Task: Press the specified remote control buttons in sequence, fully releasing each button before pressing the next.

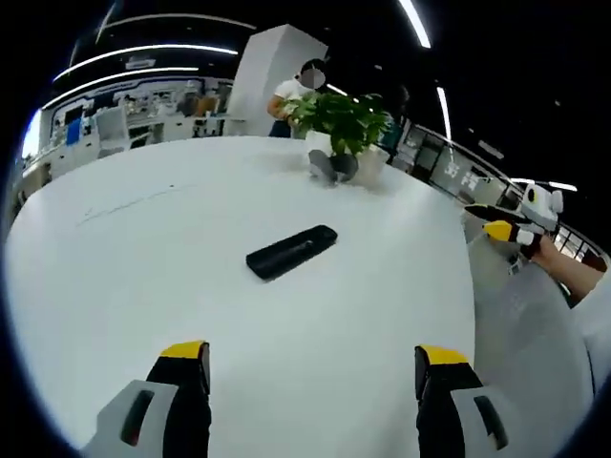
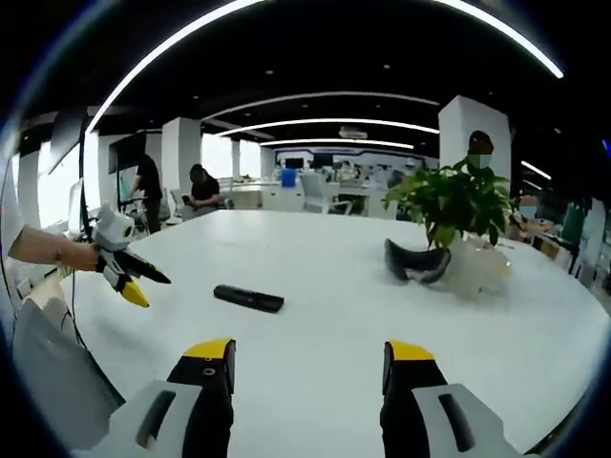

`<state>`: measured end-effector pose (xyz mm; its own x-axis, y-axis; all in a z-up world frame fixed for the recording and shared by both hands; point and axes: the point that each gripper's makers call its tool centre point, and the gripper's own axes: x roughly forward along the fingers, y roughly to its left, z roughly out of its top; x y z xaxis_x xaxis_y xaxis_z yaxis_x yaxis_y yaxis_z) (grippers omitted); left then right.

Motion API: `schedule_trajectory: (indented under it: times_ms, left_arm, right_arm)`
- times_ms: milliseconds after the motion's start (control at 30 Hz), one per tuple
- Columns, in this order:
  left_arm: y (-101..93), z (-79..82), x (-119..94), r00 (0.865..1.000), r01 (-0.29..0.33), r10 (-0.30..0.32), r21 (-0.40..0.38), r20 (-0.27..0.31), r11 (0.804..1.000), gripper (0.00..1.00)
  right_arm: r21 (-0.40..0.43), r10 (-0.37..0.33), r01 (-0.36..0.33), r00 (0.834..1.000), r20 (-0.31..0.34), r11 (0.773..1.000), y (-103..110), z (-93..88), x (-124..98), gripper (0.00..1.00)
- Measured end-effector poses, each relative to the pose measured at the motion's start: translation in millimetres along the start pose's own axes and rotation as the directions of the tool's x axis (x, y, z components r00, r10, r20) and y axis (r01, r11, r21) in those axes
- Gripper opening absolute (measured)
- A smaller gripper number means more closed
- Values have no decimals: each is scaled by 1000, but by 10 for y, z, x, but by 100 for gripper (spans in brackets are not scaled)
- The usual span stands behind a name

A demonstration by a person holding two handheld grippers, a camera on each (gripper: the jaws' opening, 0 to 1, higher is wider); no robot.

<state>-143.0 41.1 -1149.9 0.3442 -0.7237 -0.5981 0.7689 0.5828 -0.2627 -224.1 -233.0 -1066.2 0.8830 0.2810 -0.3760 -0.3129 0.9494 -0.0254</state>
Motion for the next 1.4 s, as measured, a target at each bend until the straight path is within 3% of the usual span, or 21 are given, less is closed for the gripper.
schedule_trajectory:
  times_ms: [267,400,800,933,1233,1400]
  left_arm:
    - [134,75,268,997,12,-6,77,-72,997,91]
    - [206,81,404,990,26,-6,137,-143,990,90]
    - [306,284,690,969,64,-5,233,-245,970,89]
    - [296,344,798,959,89,-12,262,-282,961,89]
    - [355,349,999,921,136,1,325,-389,936,88]
    - [369,389,1107,903,159,25,388,-429,908,86]
  right_arm:
    - [-42,3,-5,999,-52,999,8,-87,21,58]
    - [-37,7,-9,998,-58,999,10,-102,18,57]
    - [-63,2,-7,997,-82,998,-9,-149,24,52]
    - [-92,-1,-9,994,-112,996,3,-199,38,50]
    - [-158,15,-42,986,-169,987,58,-289,64,46]
    - [-151,20,-47,985,-172,987,46,-300,63,44]
